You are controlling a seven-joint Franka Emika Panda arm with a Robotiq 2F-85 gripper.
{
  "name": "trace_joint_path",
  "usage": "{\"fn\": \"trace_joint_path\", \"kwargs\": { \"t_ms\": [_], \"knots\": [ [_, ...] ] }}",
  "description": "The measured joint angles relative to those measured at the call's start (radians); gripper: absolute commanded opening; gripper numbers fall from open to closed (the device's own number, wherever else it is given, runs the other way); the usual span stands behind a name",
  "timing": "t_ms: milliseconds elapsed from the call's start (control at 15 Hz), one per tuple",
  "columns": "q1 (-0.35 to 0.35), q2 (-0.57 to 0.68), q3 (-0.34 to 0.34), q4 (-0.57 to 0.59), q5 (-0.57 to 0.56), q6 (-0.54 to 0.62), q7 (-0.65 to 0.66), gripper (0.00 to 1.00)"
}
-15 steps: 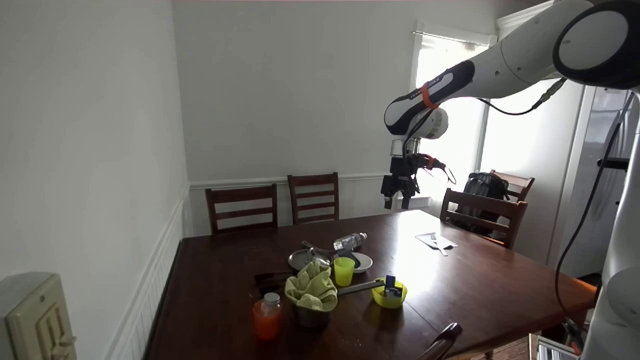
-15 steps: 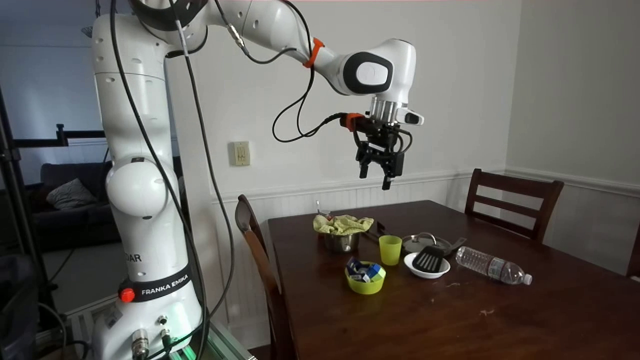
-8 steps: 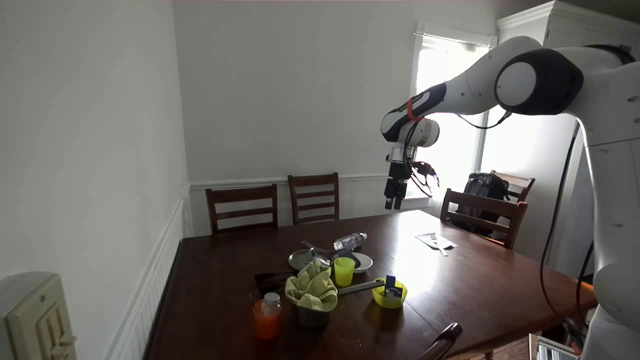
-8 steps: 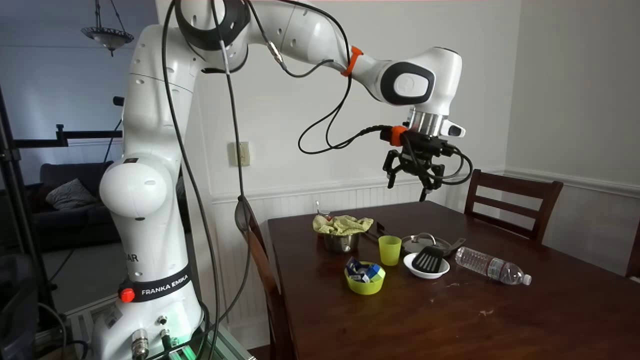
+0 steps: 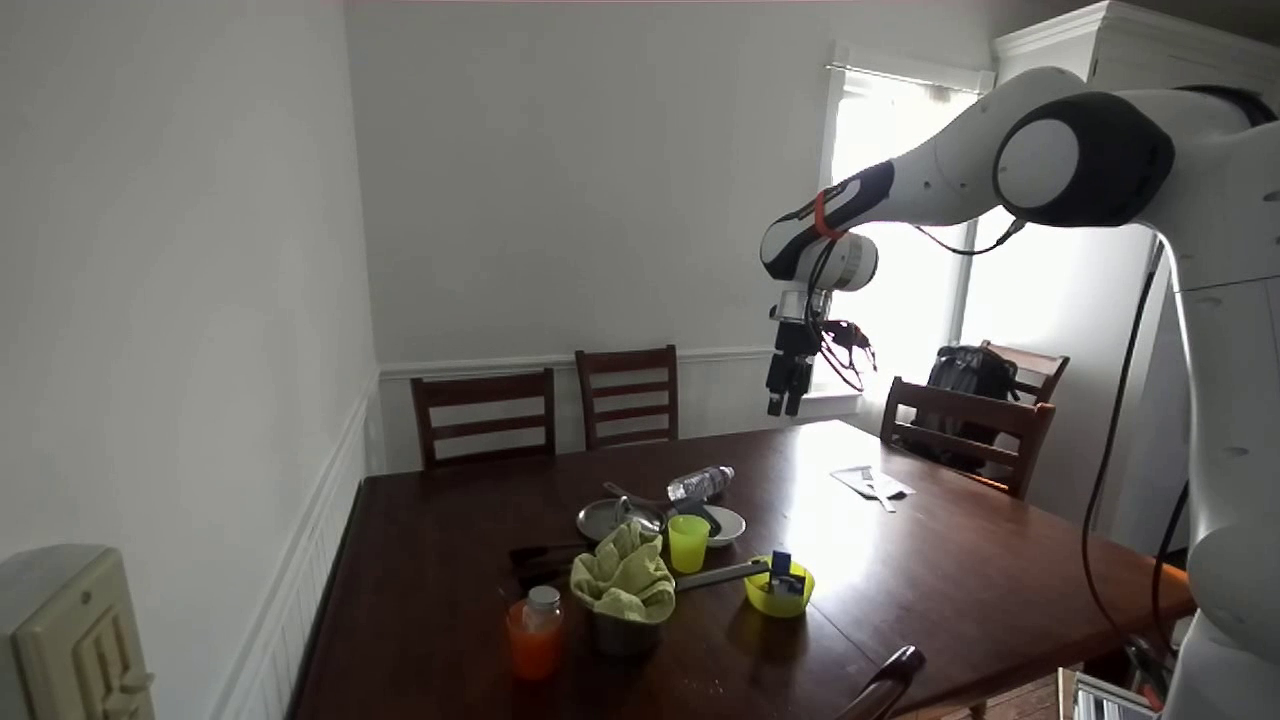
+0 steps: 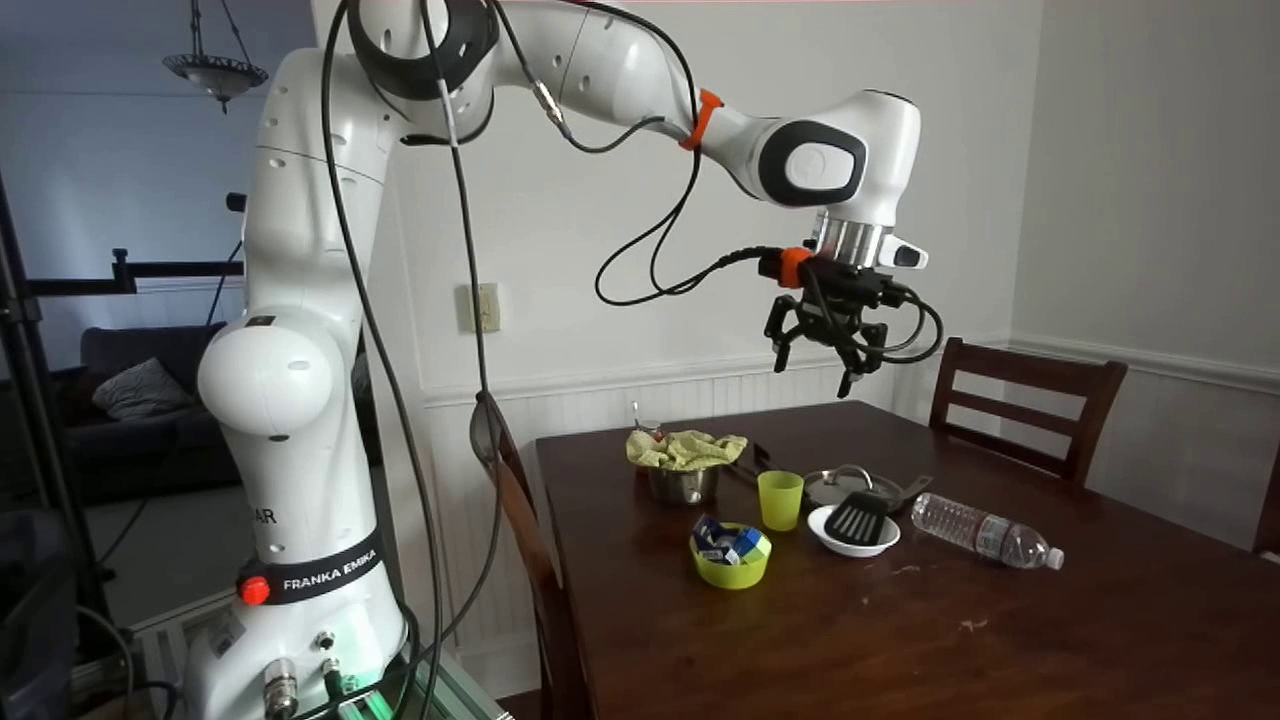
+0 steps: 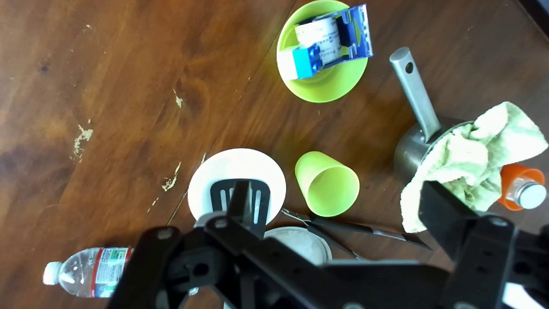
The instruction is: Put the spatula in the pot
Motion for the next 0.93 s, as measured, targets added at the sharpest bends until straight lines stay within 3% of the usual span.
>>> {"fn": "trace_joint_path", "kwargs": {
  "t_ms": [267, 733, 933],
  "knots": [
    [0.0, 0.006, 0.006, -0.002, 0.009, 0.016, 0.034, 1.0],
    [0.052, 0.207, 0.093, 0.056, -0.021, 0.405, 0.293, 1.0],
    [0.059, 0.329, 0.114, 0.152, -0.1, 0.474, 0.335, 1.0]
  ]
}}
